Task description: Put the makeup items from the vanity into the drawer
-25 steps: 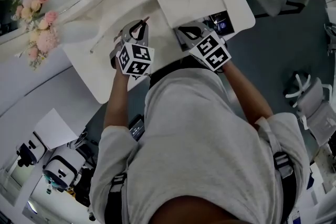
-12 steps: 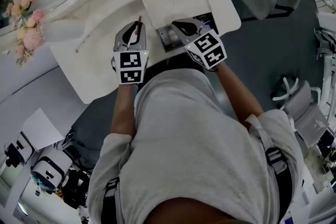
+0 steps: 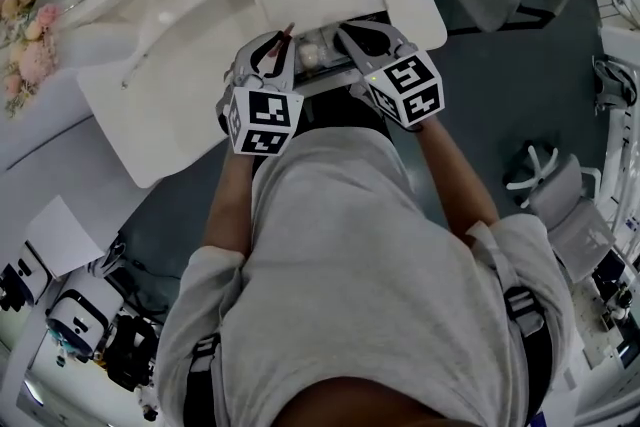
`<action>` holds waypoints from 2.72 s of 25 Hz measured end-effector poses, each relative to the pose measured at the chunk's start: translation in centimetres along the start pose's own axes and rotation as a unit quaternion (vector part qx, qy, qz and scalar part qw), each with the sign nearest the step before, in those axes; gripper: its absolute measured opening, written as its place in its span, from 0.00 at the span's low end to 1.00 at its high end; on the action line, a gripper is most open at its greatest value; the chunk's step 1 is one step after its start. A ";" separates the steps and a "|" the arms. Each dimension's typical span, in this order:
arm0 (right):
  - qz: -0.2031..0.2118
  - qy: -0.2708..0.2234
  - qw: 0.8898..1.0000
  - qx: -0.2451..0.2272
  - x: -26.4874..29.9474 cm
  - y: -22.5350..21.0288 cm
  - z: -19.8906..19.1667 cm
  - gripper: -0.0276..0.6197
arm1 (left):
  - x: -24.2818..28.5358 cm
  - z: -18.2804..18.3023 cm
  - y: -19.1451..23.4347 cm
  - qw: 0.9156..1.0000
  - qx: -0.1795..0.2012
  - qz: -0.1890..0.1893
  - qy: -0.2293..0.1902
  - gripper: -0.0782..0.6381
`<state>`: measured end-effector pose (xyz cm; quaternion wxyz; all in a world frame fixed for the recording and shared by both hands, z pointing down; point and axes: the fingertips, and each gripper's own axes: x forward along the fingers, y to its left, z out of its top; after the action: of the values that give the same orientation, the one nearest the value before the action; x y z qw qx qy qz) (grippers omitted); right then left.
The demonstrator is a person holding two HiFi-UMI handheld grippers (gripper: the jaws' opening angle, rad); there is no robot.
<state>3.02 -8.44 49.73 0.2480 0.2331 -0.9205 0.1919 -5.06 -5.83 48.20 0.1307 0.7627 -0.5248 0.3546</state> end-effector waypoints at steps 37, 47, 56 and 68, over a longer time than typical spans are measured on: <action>-0.048 -0.004 0.996 0.080 -7.8 -8.3 -7.2 0.04 | 9.3 -2.9 -14.9 0.925 0.182 -0.207 0.260 0.18; -0.035 0.001 0.998 0.059 -6.7 -7.5 -6.6 0.04 | 9.2 -2.3 -15.3 0.949 0.132 -0.193 0.213 0.25; -0.002 -0.036 0.999 0.022 -5.6 -2.6 -4.2 0.04 | 4.2 1.5 -11.0 0.998 -0.017 -0.044 0.050 0.11; -0.014 -0.210 0.973 -0.092 -10.7 8.3 10.0 0.04 | -13.5 9.0 -2.4 0.944 -0.193 0.155 -0.220 0.11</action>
<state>3.25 -2.79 33.88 0.0718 0.2576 -0.9623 0.0496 -1.92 -0.45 33.04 0.1000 0.6912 -0.7105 0.0864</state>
